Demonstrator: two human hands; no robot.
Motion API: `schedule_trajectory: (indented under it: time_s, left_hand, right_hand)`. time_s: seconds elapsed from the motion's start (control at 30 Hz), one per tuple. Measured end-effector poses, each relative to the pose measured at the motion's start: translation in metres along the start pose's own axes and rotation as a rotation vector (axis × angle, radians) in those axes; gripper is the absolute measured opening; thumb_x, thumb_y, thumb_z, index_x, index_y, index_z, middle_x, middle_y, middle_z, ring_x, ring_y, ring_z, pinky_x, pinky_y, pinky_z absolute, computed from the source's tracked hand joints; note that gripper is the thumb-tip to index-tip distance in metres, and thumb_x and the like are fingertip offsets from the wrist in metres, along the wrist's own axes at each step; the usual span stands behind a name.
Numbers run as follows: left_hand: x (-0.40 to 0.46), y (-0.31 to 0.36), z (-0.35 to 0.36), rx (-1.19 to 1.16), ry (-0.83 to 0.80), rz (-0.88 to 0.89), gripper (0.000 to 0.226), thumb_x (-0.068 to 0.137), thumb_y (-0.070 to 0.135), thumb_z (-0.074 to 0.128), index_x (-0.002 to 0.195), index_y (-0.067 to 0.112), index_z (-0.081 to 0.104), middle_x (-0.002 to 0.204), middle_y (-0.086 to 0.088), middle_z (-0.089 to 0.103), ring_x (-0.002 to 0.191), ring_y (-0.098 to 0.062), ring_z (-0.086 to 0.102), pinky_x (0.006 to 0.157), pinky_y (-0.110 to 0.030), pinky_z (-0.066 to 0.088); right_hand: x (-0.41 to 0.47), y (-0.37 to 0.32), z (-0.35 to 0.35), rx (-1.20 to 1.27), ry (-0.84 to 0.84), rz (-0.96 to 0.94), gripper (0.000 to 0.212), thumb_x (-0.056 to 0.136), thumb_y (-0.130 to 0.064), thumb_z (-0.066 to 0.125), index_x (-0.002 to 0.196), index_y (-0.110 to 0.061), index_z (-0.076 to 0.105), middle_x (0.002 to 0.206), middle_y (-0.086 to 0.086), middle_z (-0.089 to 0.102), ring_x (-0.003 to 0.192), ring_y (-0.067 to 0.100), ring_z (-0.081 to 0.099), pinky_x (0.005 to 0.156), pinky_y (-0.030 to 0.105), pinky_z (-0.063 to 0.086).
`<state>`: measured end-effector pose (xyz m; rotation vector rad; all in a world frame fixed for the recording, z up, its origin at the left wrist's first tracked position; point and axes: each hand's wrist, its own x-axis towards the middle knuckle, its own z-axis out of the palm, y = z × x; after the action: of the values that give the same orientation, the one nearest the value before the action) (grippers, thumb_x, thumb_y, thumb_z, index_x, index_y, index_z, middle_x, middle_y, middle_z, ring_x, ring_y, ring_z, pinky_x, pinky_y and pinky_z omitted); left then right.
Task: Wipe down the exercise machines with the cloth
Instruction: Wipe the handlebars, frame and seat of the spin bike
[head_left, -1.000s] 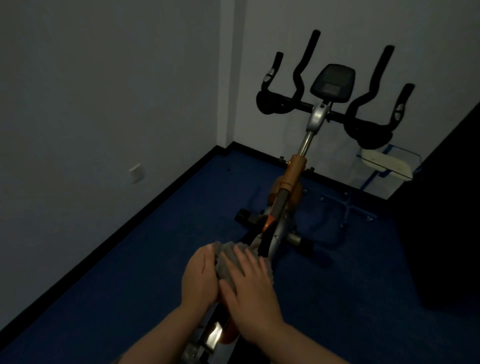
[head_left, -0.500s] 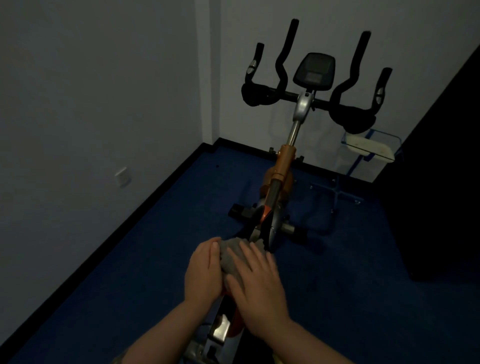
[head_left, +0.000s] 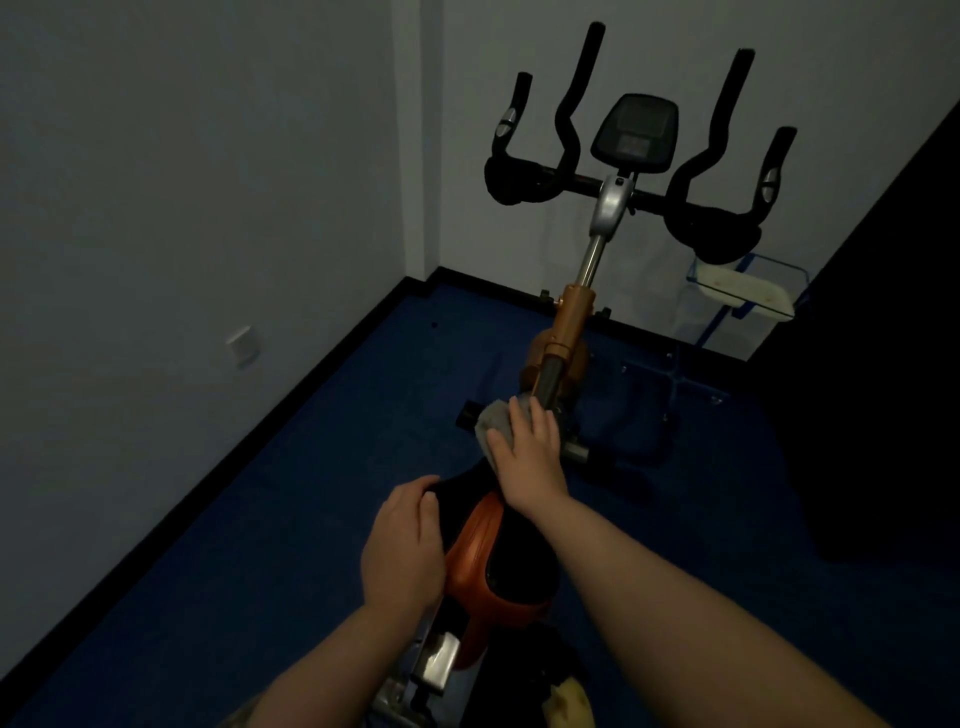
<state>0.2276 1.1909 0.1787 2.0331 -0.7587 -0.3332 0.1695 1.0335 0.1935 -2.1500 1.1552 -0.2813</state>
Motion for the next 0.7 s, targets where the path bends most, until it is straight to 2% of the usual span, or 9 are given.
schedule_trajectory:
  time_s: [0.07, 0.17, 0.3, 0.37, 0.47, 0.6, 0.7]
  left_hand:
    - [0.0, -0.001, 0.0, 0.0, 0.002, 0.0, 0.032, 0.103, 0.026, 0.035, 0.124, 0.025, 0.058, 0.116, 0.015, 0.056, 0.106, -0.001, 0.051, 0.083, -0.02, 0.038]
    - [-0.001, -0.002, 0.0, -0.014, 0.014, 0.007, 0.032, 0.102, 0.026, 0.035, 0.124, 0.024, 0.059, 0.115, 0.014, 0.057, 0.105, -0.002, 0.053, 0.083, -0.022, 0.04]
    - [-0.002, -0.002, 0.002, -0.043, 0.033, 0.017, 0.033, 0.102, 0.029, 0.034, 0.121, 0.023, 0.06, 0.115, 0.011, 0.059, 0.105, -0.005, 0.055, 0.087, -0.028, 0.047]
    - [-0.003, -0.002, 0.002, -0.094, 0.052, 0.019, 0.039, 0.1, 0.037, 0.029, 0.118, 0.024, 0.061, 0.113, 0.011, 0.061, 0.105, -0.005, 0.057, 0.088, -0.031, 0.048]
    - [-0.002, -0.005, 0.004, -0.252, 0.075, -0.025, 0.046, 0.095, 0.043, 0.029, 0.116, 0.022, 0.064, 0.11, 0.011, 0.064, 0.104, -0.003, 0.059, 0.091, -0.032, 0.048]
    - [-0.005, -0.005, 0.006, -0.493, 0.095, -0.115, 0.04, 0.102, 0.038, 0.031, 0.108, 0.021, 0.067, 0.102, 0.003, 0.07, 0.095, -0.009, 0.065, 0.083, -0.029, 0.052]
    - [-0.005, -0.002, 0.006, -0.494, 0.121, -0.128, 0.041, 0.104, 0.035, 0.031, 0.111, 0.017, 0.067, 0.103, 0.005, 0.07, 0.096, -0.009, 0.066, 0.08, -0.02, 0.05]
  right_hand:
    - [0.005, -0.003, 0.001, -0.019, 0.01, 0.027, 0.059, 0.102, -0.042, 0.031, 0.154, -0.023, 0.011, 0.162, 0.001, -0.003, 0.147, 0.02, -0.008, 0.12, 0.035, -0.001]
    - [-0.014, -0.001, -0.001, -0.024, -0.02, -0.025, 0.058, 0.103, -0.041, 0.029, 0.154, -0.023, 0.008, 0.162, -0.001, -0.01, 0.147, 0.017, -0.013, 0.12, 0.033, -0.002]
    - [-0.08, 0.011, -0.003, 0.043, -0.095, -0.111, 0.055, 0.104, -0.041, 0.028, 0.152, -0.033, 0.003, 0.157, -0.015, -0.02, 0.145, 0.005, -0.015, 0.119, 0.026, 0.002]
    - [-0.11, 0.013, -0.004, -0.009, -0.11, -0.15, 0.053, 0.102, -0.049, 0.023, 0.148, -0.042, -0.002, 0.155, -0.021, -0.021, 0.142, -0.003, -0.019, 0.117, 0.022, -0.001]
    - [-0.122, 0.004, -0.005, -0.236, -0.147, -0.34, 0.056, 0.09, -0.06, 0.012, 0.145, -0.05, 0.003, 0.154, -0.024, -0.015, 0.141, -0.004, -0.022, 0.117, 0.026, -0.012]
    - [-0.096, -0.003, -0.005, -0.301, -0.269, -0.573, 0.051, 0.099, -0.052, 0.028, 0.148, -0.047, 0.018, 0.158, -0.021, 0.0, 0.144, -0.003, -0.011, 0.115, 0.027, -0.015]
    - [-0.061, 0.002, -0.008, -0.318, -0.345, -0.64, 0.049, 0.099, -0.051, 0.034, 0.147, -0.043, 0.027, 0.159, -0.017, 0.013, 0.146, 0.002, -0.001, 0.116, 0.029, -0.009]
